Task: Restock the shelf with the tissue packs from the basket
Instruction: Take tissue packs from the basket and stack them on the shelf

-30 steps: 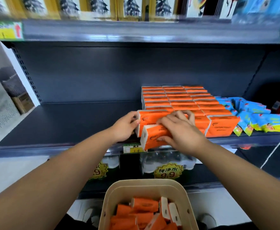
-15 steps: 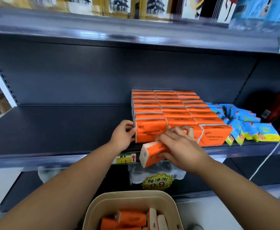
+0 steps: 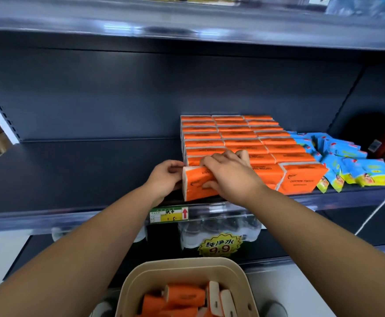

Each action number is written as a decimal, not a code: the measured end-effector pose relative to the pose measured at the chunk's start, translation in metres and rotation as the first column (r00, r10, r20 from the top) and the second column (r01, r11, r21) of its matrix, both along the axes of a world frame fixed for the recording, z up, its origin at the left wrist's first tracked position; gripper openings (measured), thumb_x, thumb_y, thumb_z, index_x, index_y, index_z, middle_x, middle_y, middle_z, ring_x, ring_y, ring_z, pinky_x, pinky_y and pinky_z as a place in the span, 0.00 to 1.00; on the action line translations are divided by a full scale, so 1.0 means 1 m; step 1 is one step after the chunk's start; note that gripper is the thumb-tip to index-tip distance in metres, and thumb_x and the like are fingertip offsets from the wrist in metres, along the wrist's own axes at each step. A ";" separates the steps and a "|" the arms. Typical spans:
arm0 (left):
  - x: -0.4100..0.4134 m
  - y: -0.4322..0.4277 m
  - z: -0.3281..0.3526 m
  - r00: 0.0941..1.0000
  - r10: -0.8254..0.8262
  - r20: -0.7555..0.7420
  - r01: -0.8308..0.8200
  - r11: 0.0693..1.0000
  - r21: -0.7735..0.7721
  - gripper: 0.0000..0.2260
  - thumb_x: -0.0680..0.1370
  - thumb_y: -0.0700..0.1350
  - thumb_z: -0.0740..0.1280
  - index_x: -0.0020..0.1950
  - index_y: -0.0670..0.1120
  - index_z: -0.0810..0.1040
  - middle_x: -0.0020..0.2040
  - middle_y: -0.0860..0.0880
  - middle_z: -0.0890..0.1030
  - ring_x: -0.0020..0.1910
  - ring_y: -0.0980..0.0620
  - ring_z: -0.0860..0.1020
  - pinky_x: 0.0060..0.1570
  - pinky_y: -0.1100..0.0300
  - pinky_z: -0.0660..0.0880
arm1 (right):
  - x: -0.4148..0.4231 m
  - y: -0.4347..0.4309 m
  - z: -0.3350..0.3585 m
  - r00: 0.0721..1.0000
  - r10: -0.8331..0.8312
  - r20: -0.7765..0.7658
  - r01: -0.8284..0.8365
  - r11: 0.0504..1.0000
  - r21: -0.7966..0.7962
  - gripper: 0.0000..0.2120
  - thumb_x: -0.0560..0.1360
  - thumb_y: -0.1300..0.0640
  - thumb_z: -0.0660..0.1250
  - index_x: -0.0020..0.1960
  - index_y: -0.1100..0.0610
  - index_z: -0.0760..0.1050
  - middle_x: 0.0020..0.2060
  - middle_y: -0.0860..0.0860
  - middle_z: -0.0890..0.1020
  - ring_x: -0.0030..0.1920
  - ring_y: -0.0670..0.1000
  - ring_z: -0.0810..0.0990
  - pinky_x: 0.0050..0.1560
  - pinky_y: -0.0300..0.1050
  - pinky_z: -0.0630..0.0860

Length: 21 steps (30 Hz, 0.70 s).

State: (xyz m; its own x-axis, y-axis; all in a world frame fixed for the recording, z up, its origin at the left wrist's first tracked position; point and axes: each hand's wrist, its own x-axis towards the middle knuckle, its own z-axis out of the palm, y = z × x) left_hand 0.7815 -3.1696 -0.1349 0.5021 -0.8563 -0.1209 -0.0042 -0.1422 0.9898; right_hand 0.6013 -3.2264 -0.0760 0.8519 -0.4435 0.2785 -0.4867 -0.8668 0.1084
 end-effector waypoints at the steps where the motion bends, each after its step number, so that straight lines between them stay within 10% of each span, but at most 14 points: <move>1: 0.000 0.001 0.002 0.999 -0.018 -0.037 0.017 1.000 -0.015 0.09 0.79 0.38 0.67 0.58 0.43 0.76 0.55 0.43 0.80 0.55 0.48 0.80 0.49 0.57 0.80 | 0.001 -0.004 -0.001 0.999 -0.036 -0.030 0.036 0.999 0.000 0.20 0.77 0.44 0.65 0.65 0.50 0.66 0.63 0.48 0.72 0.62 0.55 0.68 0.53 0.50 0.56; 15: -0.017 0.019 0.007 0.989 -0.117 -0.095 0.121 0.992 0.036 0.18 0.80 0.49 0.65 0.70 0.50 0.71 0.63 0.50 0.79 0.62 0.51 0.77 0.60 0.51 0.75 | -0.003 -0.006 -0.007 0.989 -0.149 -0.006 0.149 0.983 0.107 0.26 0.76 0.44 0.66 0.70 0.48 0.62 0.65 0.51 0.68 0.65 0.56 0.65 0.63 0.54 0.63; 21: -0.025 0.026 0.017 0.994 -0.096 -0.059 0.098 0.995 0.035 0.23 0.80 0.54 0.64 0.74 0.51 0.65 0.67 0.50 0.75 0.67 0.48 0.73 0.66 0.49 0.71 | -0.022 -0.008 -0.002 0.942 -0.218 0.256 0.170 0.965 0.198 0.21 0.77 0.43 0.64 0.67 0.47 0.66 0.63 0.48 0.69 0.65 0.52 0.65 0.61 0.52 0.60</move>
State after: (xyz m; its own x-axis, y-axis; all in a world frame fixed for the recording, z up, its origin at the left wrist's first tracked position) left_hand 0.7570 -3.1432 -0.1175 0.4080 -0.8950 -0.1805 0.0368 -0.1815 0.9827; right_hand 0.5788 -3.2348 -0.0777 0.6460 -0.6538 0.3939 -0.6371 -0.7461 -0.1935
